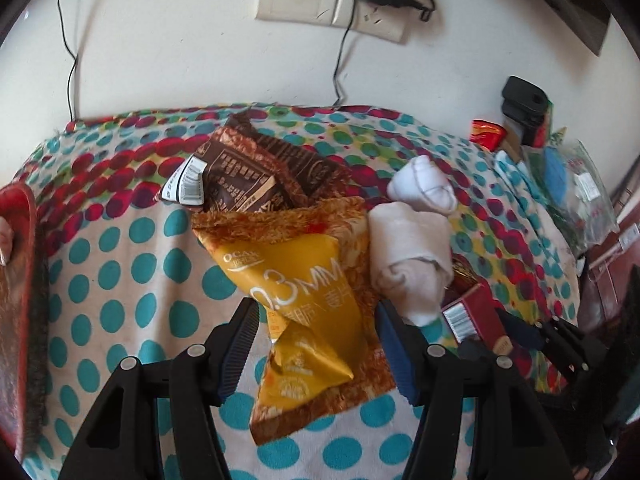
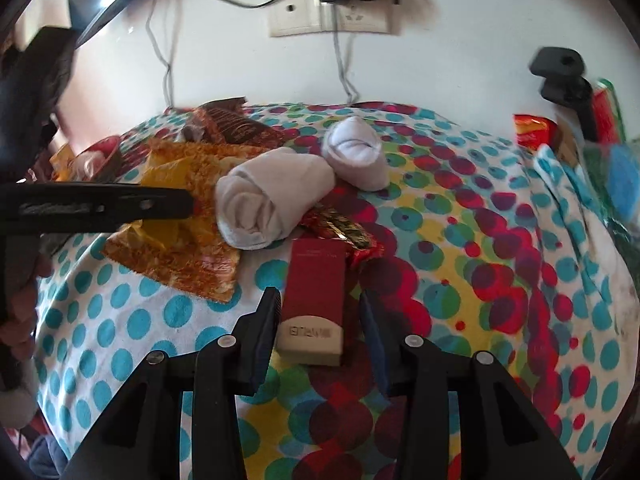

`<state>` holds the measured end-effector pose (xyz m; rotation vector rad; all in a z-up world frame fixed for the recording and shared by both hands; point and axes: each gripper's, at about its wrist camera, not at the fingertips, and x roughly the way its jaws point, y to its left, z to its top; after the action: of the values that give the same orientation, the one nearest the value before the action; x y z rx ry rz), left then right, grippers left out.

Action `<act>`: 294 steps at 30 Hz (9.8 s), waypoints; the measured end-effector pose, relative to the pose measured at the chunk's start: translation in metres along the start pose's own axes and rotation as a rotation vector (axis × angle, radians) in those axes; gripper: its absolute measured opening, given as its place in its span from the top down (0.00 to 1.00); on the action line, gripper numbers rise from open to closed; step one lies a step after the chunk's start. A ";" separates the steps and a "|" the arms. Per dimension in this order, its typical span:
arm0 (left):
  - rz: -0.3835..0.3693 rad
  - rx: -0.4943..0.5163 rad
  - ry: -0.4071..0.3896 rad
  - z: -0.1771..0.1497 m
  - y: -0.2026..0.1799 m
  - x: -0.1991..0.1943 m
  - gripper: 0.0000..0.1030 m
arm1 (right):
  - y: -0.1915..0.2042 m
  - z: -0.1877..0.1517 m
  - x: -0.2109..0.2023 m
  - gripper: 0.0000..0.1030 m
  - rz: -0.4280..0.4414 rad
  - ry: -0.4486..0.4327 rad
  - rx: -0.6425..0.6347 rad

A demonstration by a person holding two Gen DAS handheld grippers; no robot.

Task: Organize objects
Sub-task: 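Grasp the yellow chip bag with the left gripper and lift it, then carry the yellow chip bag into the red tray and release it with the left gripper, then carry the red MARUBI box into the red tray and release it with the right gripper, then grasp the rolled white sock with the left gripper while the right gripper grasps the chocolate bar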

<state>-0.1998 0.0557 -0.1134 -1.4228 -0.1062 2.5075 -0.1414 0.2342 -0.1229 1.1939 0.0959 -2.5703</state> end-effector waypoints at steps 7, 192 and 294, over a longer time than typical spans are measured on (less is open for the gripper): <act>-0.032 -0.002 -0.030 -0.009 -0.001 0.008 0.40 | -0.006 -0.003 0.003 0.47 -0.032 0.030 0.045; 0.539 -0.615 -0.480 -0.172 0.299 -0.224 0.49 | 0.369 0.117 0.082 0.73 0.202 0.095 -0.364; 0.065 0.151 -0.109 0.014 -0.040 0.022 0.77 | -0.026 0.028 0.021 0.57 -0.017 0.053 -0.108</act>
<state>-0.2148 0.1006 -0.1173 -1.2507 0.1090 2.5837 -0.1828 0.2487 -0.1224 1.2267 0.2541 -2.5132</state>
